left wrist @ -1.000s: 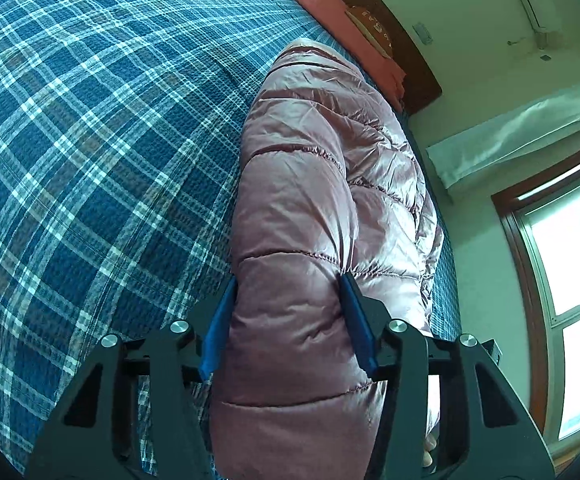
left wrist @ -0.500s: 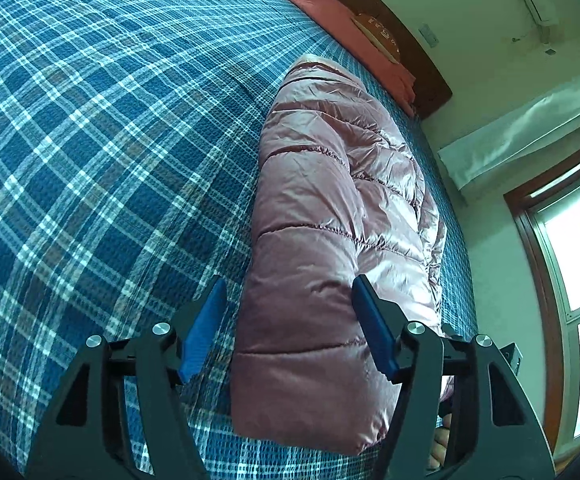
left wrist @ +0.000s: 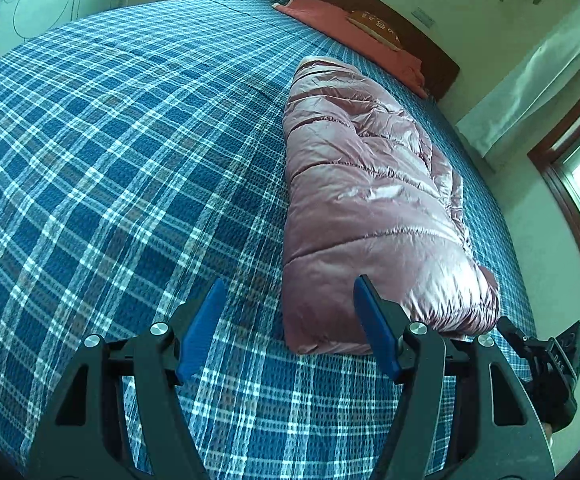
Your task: Fold large clothes
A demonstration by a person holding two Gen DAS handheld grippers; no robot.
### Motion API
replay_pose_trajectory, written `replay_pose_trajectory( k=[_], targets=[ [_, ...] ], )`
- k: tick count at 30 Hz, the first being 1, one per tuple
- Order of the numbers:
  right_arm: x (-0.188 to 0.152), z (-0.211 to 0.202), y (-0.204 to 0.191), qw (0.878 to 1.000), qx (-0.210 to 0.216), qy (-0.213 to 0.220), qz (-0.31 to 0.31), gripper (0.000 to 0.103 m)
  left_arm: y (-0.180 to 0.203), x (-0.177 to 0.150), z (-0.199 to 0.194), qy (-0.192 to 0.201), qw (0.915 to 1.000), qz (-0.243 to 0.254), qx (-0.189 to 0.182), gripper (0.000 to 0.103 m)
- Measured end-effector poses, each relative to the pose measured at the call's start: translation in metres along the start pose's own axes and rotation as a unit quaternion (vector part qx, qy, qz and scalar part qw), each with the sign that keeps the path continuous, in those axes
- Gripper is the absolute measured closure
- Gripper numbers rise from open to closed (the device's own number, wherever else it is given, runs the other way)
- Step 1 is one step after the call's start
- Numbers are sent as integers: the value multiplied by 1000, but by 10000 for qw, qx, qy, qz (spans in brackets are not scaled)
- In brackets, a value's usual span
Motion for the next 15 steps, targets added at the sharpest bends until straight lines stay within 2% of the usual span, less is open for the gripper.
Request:
replay_pose_trajectory(
  k=[2, 4, 5, 9, 11, 15],
  targets=[
    [-9, -9, -5, 9994, -236, 113, -224, 47, 2, -5, -6, 49, 9997, 159, 187, 35],
    [-17, -17, -11, 9970, -531, 250, -510, 45, 6, -8, -15, 148, 9987, 340, 351, 29],
    [-21, -22, -14, 9951, -668, 331, -644, 41, 8, -9, -19, 217, 9978, 441, 446, 28],
    [-38, -40, -29, 9823, -1273, 653, -1210, 38, 17, -12, -39, 520, 9923, 805, 787, 18],
    [-47, -47, -37, 9748, -1527, 791, -1418, 32, 21, -12, -48, 637, 9895, 941, 897, 12],
    [-57, -61, -59, 9595, -1864, 1062, -1827, 27, 31, -11, -70, 906, 9814, 1192, 1198, 7]
  ],
)
Point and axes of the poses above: each gripper's, at about its wrist camera, not at the fingertips, and z roughly the way its jaws point, y to its right, x to its top, the point moved 7 cm from there along z, roughly the way its jaws point, and after that the axes turned 6 degrees about z, right-handed, at the moved point
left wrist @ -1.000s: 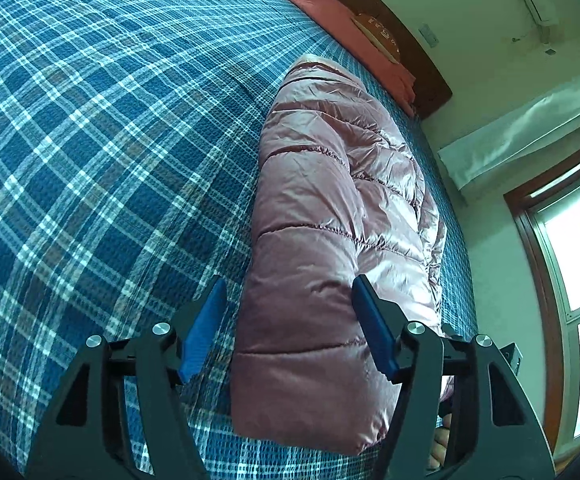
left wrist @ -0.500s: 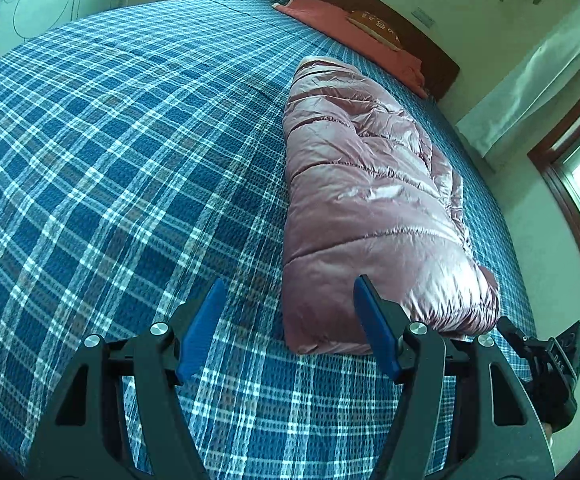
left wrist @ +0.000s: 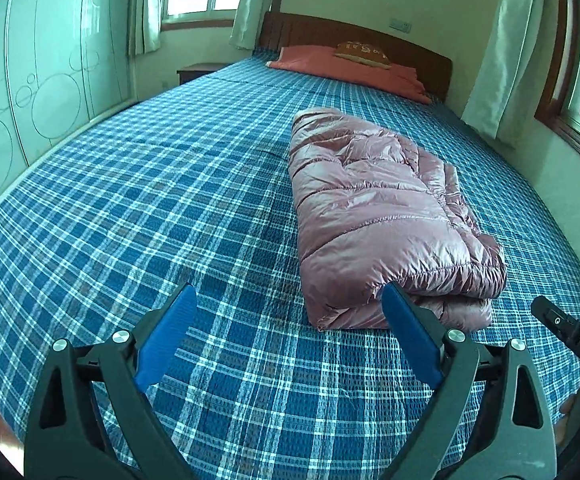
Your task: Fold large clothes
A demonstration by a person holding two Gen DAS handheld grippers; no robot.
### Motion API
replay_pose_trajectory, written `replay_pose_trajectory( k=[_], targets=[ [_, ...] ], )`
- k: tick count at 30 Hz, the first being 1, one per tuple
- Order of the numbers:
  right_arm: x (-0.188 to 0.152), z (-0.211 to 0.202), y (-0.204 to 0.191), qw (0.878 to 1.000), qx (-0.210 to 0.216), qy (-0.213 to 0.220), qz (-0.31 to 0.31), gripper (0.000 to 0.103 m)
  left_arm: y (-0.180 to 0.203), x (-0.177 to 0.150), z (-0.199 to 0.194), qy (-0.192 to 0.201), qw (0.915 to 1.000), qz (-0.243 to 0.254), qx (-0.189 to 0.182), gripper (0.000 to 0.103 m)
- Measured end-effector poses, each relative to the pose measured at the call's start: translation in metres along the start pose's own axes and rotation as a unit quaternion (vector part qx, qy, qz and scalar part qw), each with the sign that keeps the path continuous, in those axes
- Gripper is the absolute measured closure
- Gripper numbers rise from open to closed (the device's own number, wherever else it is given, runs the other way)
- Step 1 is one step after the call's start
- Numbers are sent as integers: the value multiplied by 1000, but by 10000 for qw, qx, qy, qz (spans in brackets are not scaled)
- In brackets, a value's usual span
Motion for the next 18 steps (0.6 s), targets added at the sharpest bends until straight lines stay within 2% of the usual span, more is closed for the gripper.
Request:
replay_pose_trajectory(
  k=[6, 18],
  targets=[
    [12, -13, -27, 9987, -245, 278, -361, 23, 5, 5, -28, 251, 9987, 297, 317, 4],
    [14, -34, -53, 9943, -447, 577, -780, 21, 2, 6, -56, 419, 9986, 179, 277, 4]
  ],
)
Point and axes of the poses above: each gripper's, at about its wrist camera, not at the fingertips, and z roughly the way its jaws point, y to its right, x to its top, the point moved 7 cm from there along z, roughly the way its jaws point, and after that the axes turned 6 degrees about z, right-handed, at the moved point
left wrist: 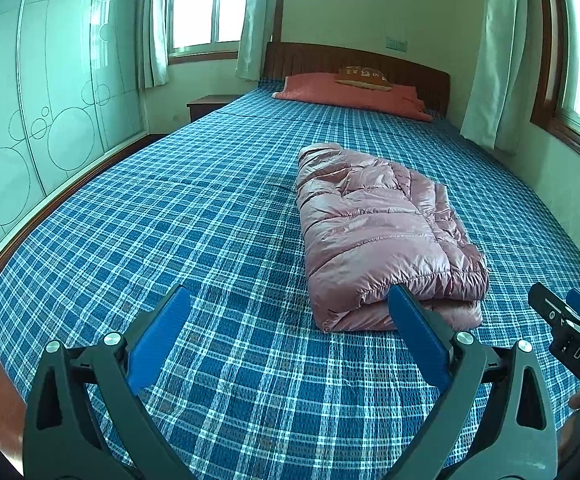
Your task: Fold large clothes
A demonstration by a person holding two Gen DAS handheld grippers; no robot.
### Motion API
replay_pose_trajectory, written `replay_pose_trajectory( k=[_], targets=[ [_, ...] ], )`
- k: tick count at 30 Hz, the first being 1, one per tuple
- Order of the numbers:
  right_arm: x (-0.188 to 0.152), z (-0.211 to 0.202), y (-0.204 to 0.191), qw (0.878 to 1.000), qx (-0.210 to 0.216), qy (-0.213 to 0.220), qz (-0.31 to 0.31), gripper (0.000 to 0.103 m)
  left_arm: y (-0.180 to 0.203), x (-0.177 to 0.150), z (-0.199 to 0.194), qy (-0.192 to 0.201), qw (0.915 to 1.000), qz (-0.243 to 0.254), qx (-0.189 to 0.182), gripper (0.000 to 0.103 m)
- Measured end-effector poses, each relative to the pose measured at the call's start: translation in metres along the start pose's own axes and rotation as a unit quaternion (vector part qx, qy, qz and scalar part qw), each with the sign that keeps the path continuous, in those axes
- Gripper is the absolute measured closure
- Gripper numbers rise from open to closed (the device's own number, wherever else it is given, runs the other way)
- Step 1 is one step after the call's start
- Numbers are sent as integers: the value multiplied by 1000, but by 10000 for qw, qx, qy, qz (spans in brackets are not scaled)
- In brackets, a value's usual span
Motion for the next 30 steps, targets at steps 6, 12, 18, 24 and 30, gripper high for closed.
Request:
replay_pose_trajectory(
  k=[6, 12, 18, 24, 30],
  targets=[
    [0, -5, -10, 9999, 10, 63, -100, 21, 0, 1, -6, 63, 10000, 26, 29, 4],
    [-1, -7, -17, 9998, 11, 78, -171, 21, 2, 1, -10, 44, 10000, 29, -9, 4],
    [-2, -7, -19, 9998, -1, 79, -198, 21, 4, 2, -11, 27, 10000, 34, -50, 4],
    [-1, -7, -18, 9998, -30, 101, -192, 21, 11, 1, -10, -7, 9999, 81, -118, 4],
    [-2, -6, -18, 9998, -36, 90, -187, 21, 12, 1, -8, -25, 9999, 77, -123, 4]
  ],
)
Point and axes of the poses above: each gripper's, at about its wrist camera, not at the fingertips, and z roughly the way its jaws point, y to its right, x to its top, the point moved 7 cm from there along z, roughly the way its jaws point, and after that the axes turned 6 degrees about z, right-handed, at the moved point
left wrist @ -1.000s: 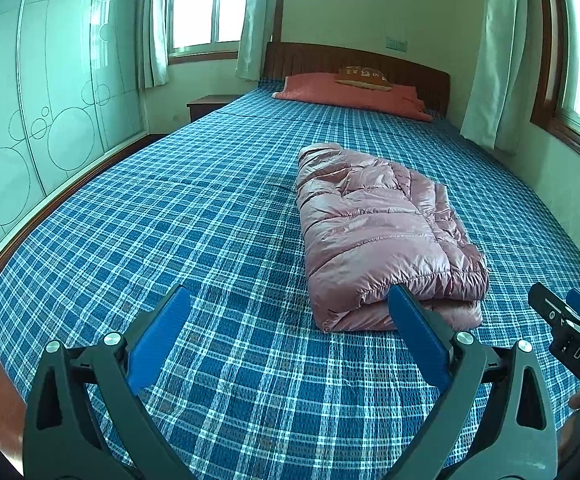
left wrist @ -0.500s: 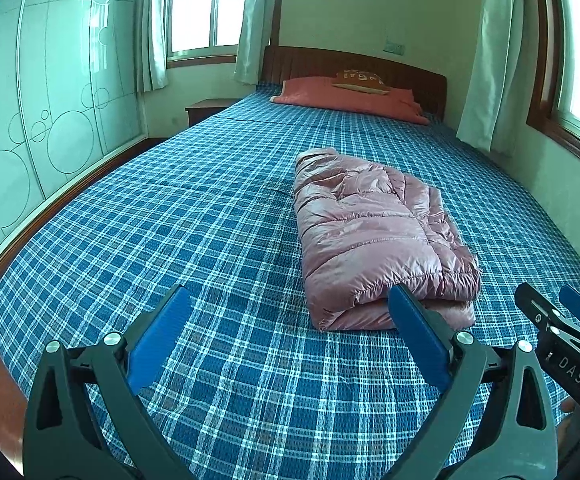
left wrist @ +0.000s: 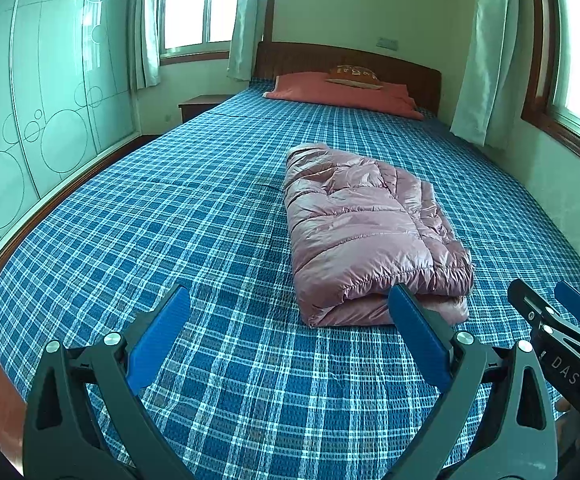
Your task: Fold large clothes
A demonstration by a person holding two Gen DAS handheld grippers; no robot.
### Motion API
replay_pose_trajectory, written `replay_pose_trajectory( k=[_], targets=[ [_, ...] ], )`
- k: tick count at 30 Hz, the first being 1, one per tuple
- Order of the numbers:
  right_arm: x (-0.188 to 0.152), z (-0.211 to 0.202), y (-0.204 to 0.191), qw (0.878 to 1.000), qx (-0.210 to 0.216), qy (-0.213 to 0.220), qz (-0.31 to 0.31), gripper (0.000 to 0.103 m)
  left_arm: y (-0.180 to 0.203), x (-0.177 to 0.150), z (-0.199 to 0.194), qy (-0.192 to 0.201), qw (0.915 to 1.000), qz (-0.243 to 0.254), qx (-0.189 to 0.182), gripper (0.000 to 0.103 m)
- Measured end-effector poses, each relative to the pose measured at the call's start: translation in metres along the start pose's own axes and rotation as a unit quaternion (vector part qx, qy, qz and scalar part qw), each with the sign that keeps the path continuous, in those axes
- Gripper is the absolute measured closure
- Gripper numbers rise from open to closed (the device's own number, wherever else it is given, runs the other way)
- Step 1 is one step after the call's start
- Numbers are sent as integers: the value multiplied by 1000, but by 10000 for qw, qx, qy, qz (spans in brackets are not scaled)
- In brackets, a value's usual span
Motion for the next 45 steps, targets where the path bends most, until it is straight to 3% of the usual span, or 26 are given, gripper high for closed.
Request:
replay_pose_trajectory(
  k=[45],
  targets=[
    [-4, 3, -2, 10000, -2, -33, -65, 21, 1, -5, 7, -45, 10000, 17, 43, 4]
  ],
)
Point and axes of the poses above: each gripper's, at about its wrist camera, not at the fingertips, and z roughly the way its jaws point, y to its right, x to its top, the point moved 7 cm from there along z, roughly the way its jaws point, and after that the axes turned 6 degrees about z, right-handed, at the moved point
